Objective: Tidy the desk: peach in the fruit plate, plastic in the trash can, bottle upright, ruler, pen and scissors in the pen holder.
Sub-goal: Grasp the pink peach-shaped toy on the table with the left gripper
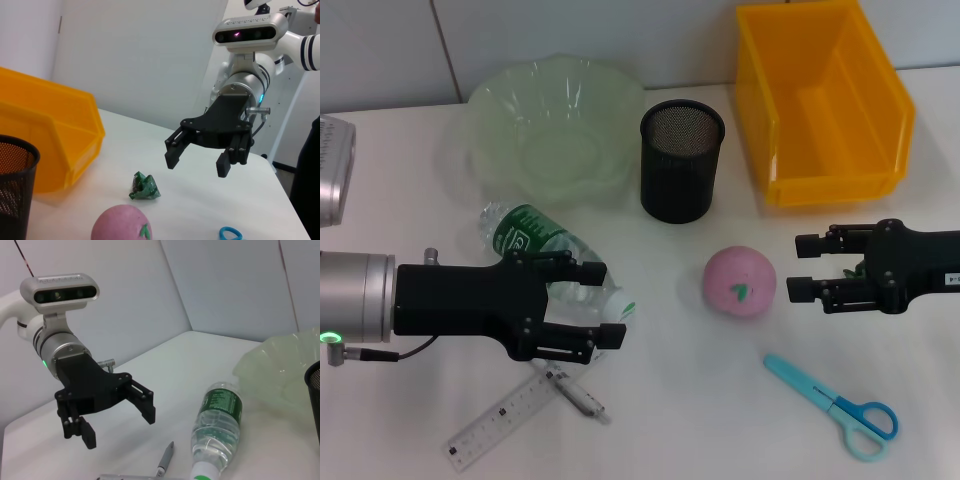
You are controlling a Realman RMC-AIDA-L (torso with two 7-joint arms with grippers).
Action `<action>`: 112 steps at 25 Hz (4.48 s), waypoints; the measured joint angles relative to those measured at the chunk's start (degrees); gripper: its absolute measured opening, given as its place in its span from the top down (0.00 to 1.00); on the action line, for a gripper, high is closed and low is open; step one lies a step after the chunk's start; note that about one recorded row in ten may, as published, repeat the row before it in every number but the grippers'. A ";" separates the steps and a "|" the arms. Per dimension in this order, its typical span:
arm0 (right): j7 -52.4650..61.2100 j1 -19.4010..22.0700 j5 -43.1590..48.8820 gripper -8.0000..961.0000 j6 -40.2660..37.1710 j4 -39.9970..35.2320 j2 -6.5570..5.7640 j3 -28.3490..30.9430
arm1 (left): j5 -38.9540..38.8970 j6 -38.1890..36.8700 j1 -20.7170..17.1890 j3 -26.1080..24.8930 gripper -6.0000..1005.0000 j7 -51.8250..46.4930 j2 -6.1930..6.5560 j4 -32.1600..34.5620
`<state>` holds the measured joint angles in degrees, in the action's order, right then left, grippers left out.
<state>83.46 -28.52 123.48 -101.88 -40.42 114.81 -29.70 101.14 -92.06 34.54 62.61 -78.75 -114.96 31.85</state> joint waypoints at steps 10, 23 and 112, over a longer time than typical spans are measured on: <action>0.03 -0.32 0.00 0.24 0.69 -0.04 -0.03 -0.14 | 0.03 0.06 -0.01 -0.13 0.17 -0.01 0.31 -0.03; 0.04 0.11 0.06 0.24 1.41 0.02 -0.03 -0.19 | 0.01 0.91 0.86 -0.12 0.18 -0.01 -0.15 2.67; 2.68 2.24 4.96 0.27 -0.40 -1.49 -4.60 0.43 | -12.56 43.26 9.26 43.33 0.95 -8.20 -3.90 14.42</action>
<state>86.14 -26.28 128.44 -102.28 -41.90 110.21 -29.27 88.57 -48.80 43.80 105.94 -86.95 -118.86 46.27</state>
